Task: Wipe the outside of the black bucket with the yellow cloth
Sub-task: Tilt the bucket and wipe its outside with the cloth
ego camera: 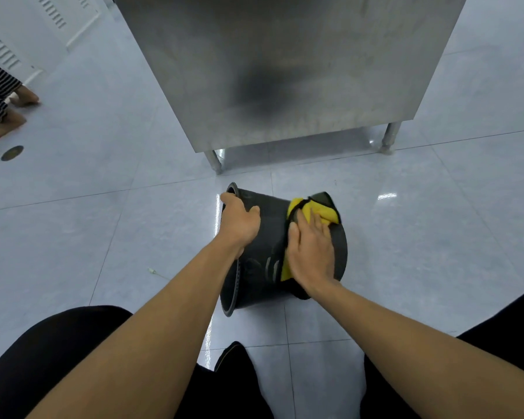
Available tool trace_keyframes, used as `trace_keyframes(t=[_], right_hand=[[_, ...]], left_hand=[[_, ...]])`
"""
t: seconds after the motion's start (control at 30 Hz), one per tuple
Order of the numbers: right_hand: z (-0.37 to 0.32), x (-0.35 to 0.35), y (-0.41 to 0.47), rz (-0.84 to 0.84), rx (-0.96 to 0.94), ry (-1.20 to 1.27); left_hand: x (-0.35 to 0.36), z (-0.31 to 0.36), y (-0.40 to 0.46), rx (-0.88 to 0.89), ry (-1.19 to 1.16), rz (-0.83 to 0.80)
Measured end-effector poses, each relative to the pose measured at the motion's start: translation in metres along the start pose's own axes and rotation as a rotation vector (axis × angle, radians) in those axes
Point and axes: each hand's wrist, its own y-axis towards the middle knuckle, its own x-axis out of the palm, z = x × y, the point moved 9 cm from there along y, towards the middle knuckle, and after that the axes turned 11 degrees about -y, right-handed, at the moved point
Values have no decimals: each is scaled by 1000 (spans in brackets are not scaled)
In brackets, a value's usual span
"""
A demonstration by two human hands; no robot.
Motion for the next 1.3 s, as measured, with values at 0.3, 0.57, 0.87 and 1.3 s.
trace_keyframes(t=[0.3, 0.57, 0.87, 1.3], right_hand=[[-14, 5, 5, -20, -299, -56], [7, 10, 22, 1, -51, -102], [55, 14, 15, -23, 141, -54], [-75, 11, -17, -2, -333, 101]], left_hand=[[0, 5, 5, 89, -131, -13], [21, -6, -1, 16, 26, -276], [6, 6, 6, 50, -166, -99], [-6, -4, 15, -40, -282, 57]])
